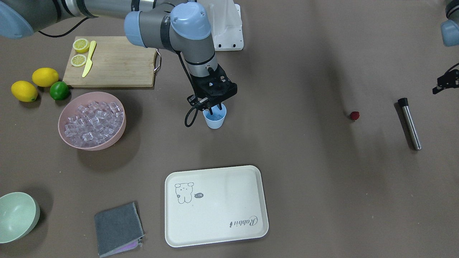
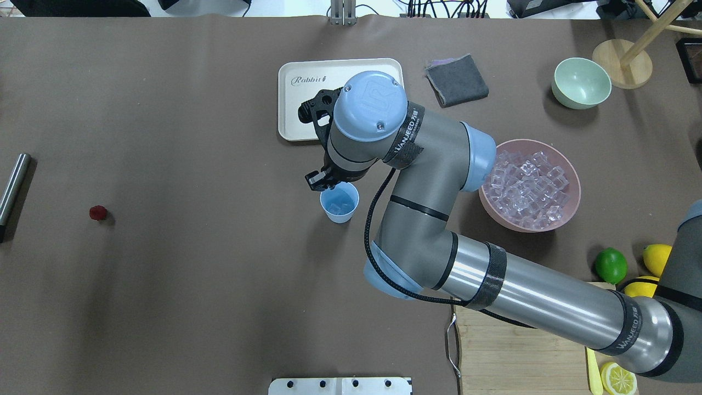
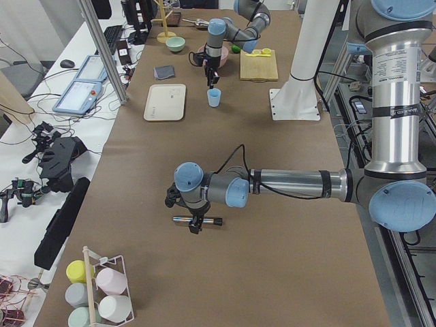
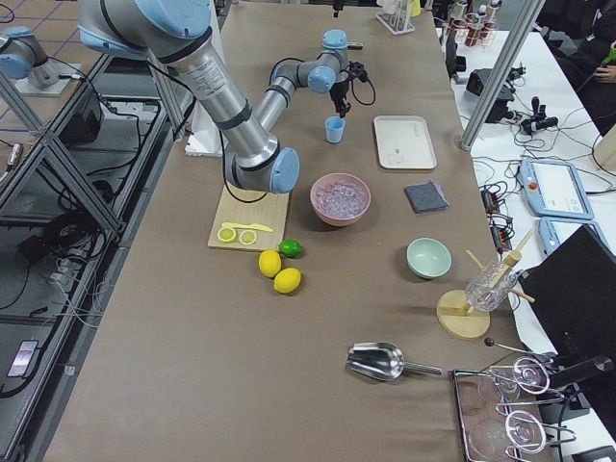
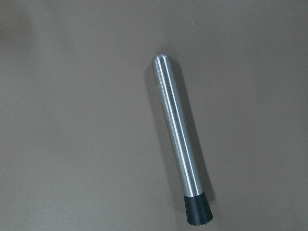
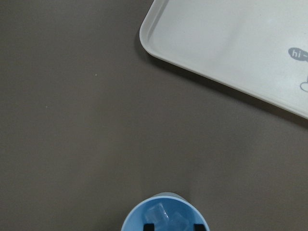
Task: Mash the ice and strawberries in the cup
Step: 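Open the right gripper to drop the ice cube into the cup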
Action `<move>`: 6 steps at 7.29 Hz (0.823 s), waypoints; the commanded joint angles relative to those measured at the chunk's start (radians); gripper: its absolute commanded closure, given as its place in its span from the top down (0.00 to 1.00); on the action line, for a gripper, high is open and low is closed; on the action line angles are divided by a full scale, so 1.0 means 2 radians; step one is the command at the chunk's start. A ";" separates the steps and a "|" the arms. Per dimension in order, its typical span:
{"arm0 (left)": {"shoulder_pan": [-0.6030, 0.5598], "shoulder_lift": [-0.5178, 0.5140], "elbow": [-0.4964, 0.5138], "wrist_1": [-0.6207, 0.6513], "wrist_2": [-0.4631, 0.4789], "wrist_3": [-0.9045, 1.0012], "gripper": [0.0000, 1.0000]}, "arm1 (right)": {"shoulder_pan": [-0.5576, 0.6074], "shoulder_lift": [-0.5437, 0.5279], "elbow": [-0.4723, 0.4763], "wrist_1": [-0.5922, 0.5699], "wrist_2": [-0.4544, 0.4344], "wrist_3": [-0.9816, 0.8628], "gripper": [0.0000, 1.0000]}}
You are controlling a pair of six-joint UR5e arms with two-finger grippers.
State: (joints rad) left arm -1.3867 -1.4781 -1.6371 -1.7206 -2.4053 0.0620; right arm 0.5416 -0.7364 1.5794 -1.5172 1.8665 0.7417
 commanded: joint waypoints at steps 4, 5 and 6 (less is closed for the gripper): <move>0.000 0.000 -0.001 0.000 0.000 0.000 0.98 | 0.074 -0.060 0.037 -0.005 0.105 -0.015 0.47; 0.000 0.001 -0.003 0.000 -0.001 0.000 0.98 | 0.098 -0.083 0.039 -0.005 0.131 -0.016 0.52; 0.001 0.000 -0.001 0.000 0.000 0.000 0.98 | 0.129 -0.125 0.053 -0.005 0.191 -0.033 0.52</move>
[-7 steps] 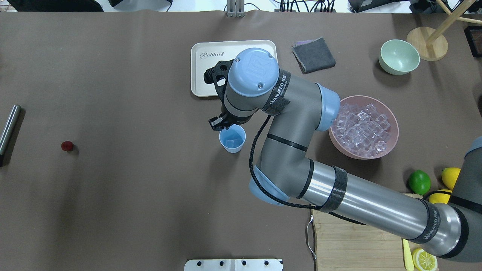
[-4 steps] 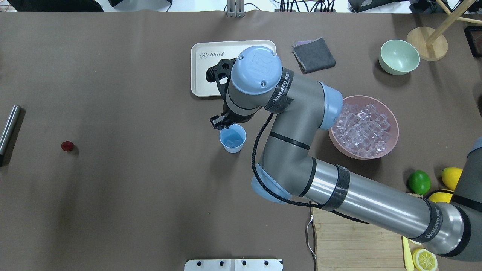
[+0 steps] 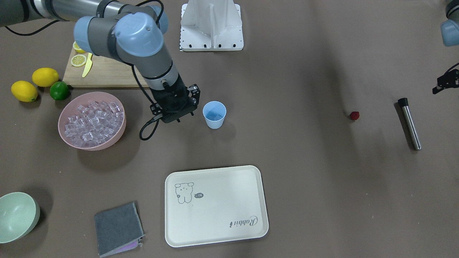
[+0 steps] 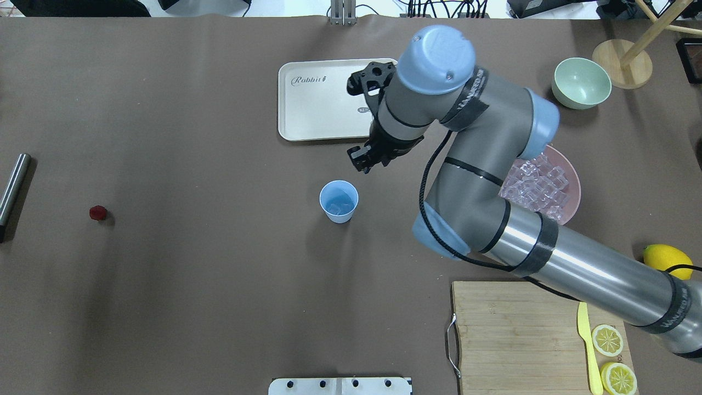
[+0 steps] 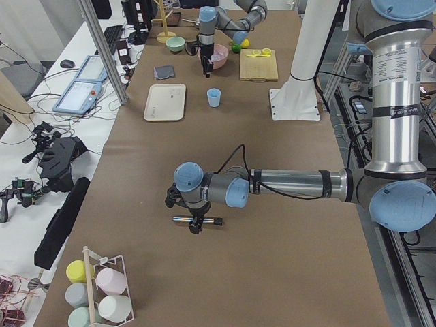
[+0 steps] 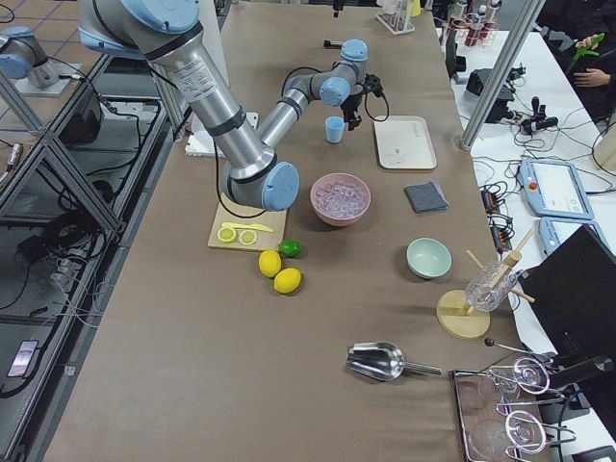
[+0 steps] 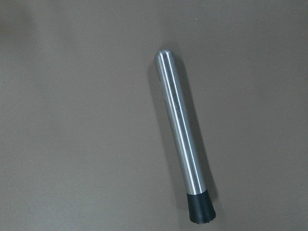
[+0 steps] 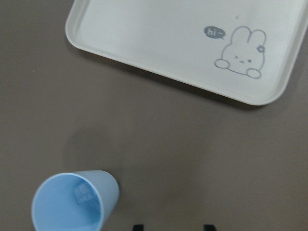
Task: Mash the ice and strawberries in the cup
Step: 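Move the right gripper back over the bowl of ice cubes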
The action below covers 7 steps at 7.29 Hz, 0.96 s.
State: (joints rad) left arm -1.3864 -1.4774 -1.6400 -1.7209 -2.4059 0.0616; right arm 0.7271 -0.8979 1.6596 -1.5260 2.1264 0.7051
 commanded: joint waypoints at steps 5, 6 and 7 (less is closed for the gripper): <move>0.001 -0.001 0.002 0.000 0.000 0.000 0.98 | 0.081 -0.152 0.051 -0.054 0.065 -0.053 0.52; 0.001 -0.001 0.002 0.000 0.000 0.000 0.98 | 0.090 -0.152 0.060 -0.090 0.066 -0.058 0.52; 0.001 -0.001 0.001 0.000 0.000 0.000 0.98 | 0.088 -0.150 0.062 -0.116 0.065 -0.062 0.59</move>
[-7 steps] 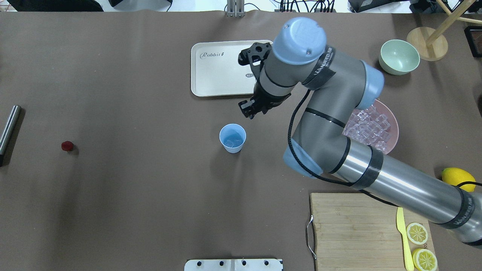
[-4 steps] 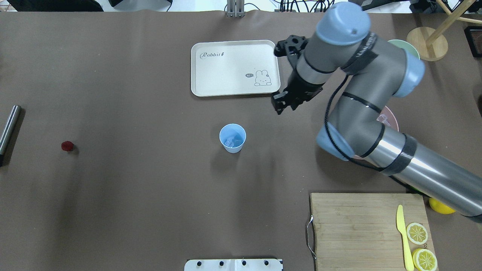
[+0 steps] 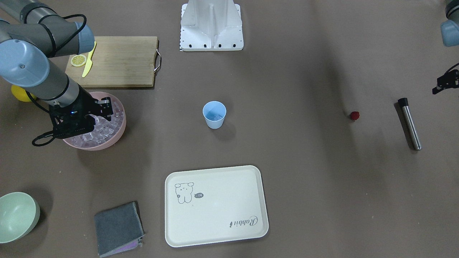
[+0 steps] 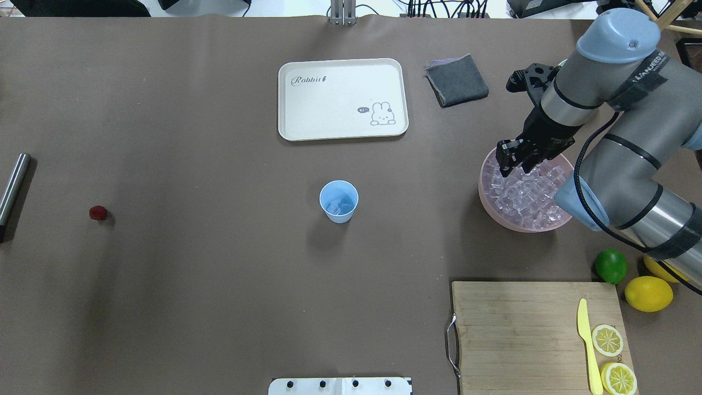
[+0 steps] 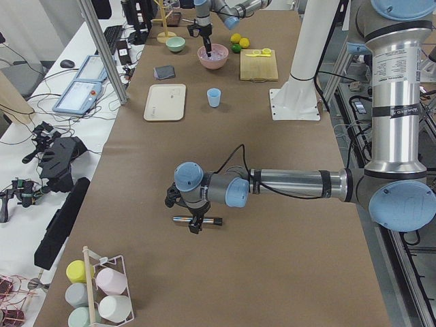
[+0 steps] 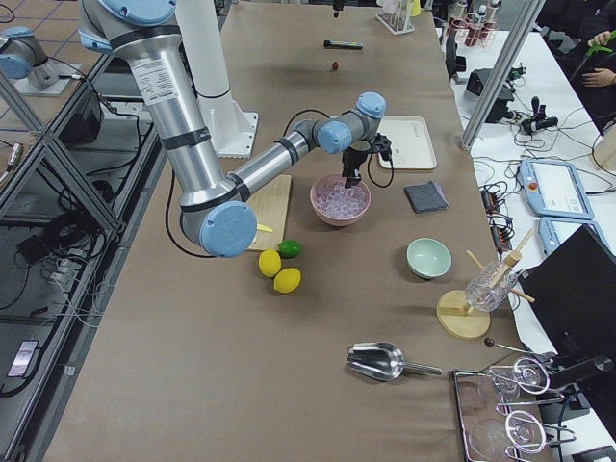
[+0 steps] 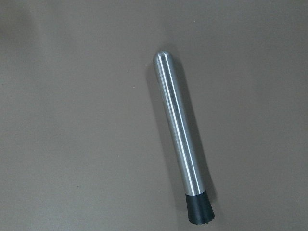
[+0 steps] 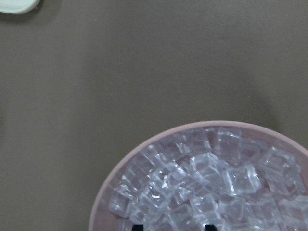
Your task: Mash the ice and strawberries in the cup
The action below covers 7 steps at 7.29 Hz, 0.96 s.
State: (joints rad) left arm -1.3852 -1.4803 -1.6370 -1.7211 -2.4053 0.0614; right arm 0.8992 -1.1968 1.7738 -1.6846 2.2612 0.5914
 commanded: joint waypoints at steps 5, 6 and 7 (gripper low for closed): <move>0.000 -0.003 0.002 0.001 0.000 0.000 0.98 | -0.019 -0.011 -0.003 -0.057 0.001 -0.001 0.68; 0.000 -0.003 0.002 0.001 0.000 0.000 0.98 | -0.025 -0.022 -0.006 -0.052 0.001 -0.005 0.66; 0.000 -0.002 0.002 0.001 0.000 0.000 0.98 | -0.026 -0.025 -0.006 -0.052 0.003 -0.006 0.64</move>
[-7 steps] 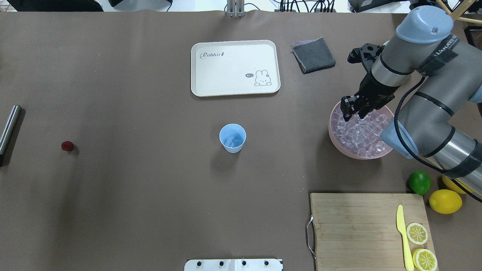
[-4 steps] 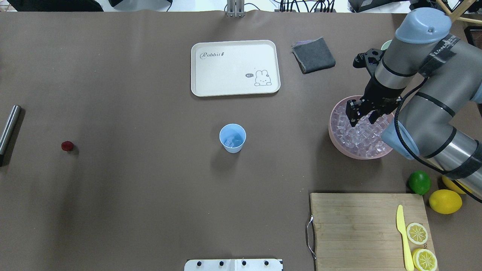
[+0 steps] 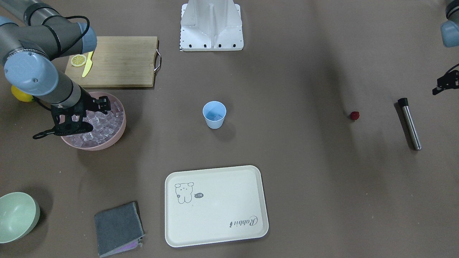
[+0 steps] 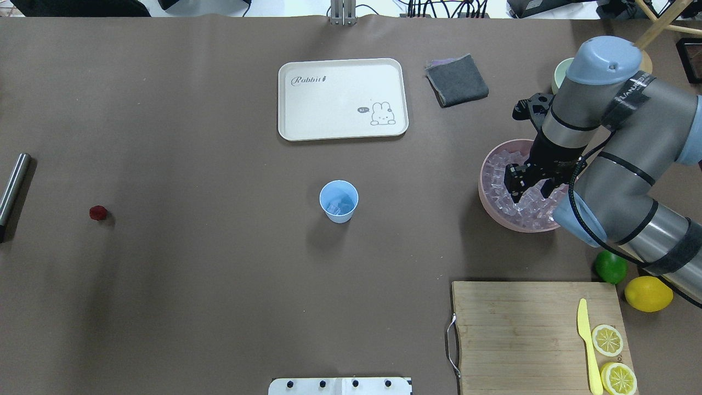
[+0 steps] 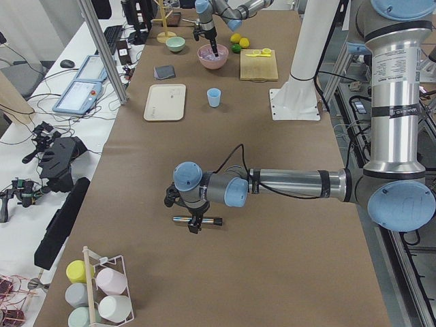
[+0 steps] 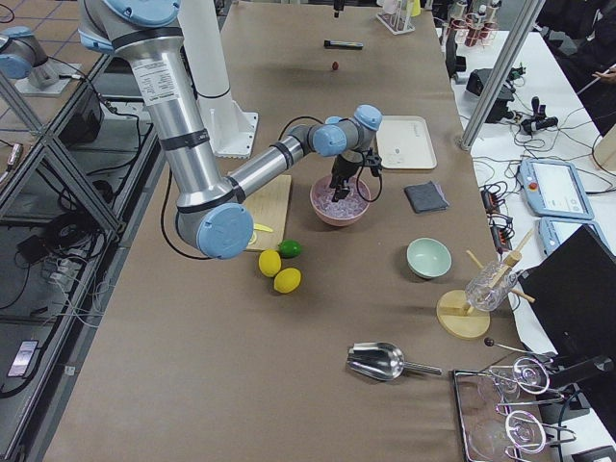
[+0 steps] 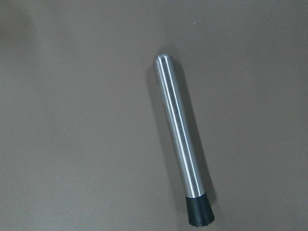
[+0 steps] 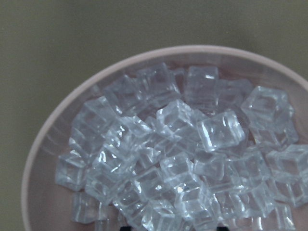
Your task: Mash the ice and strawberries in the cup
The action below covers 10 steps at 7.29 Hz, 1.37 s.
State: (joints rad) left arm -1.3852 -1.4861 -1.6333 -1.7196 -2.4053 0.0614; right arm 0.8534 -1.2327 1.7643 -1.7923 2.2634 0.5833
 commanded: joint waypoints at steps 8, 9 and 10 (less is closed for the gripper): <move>-0.001 0.004 -0.006 -0.001 0.000 0.000 0.98 | -0.020 0.001 -0.006 0.002 0.003 0.002 0.46; 0.000 0.004 -0.006 -0.001 0.000 0.000 0.98 | -0.019 0.001 -0.007 0.002 0.001 0.001 0.46; 0.000 0.005 -0.006 -0.001 0.000 0.000 0.98 | -0.017 0.002 -0.007 0.002 0.002 0.001 0.46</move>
State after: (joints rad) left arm -1.3857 -1.4769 -1.6448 -1.7211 -2.4053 0.0614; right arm 0.8149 -1.2298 1.7508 -1.7886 2.2672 0.5855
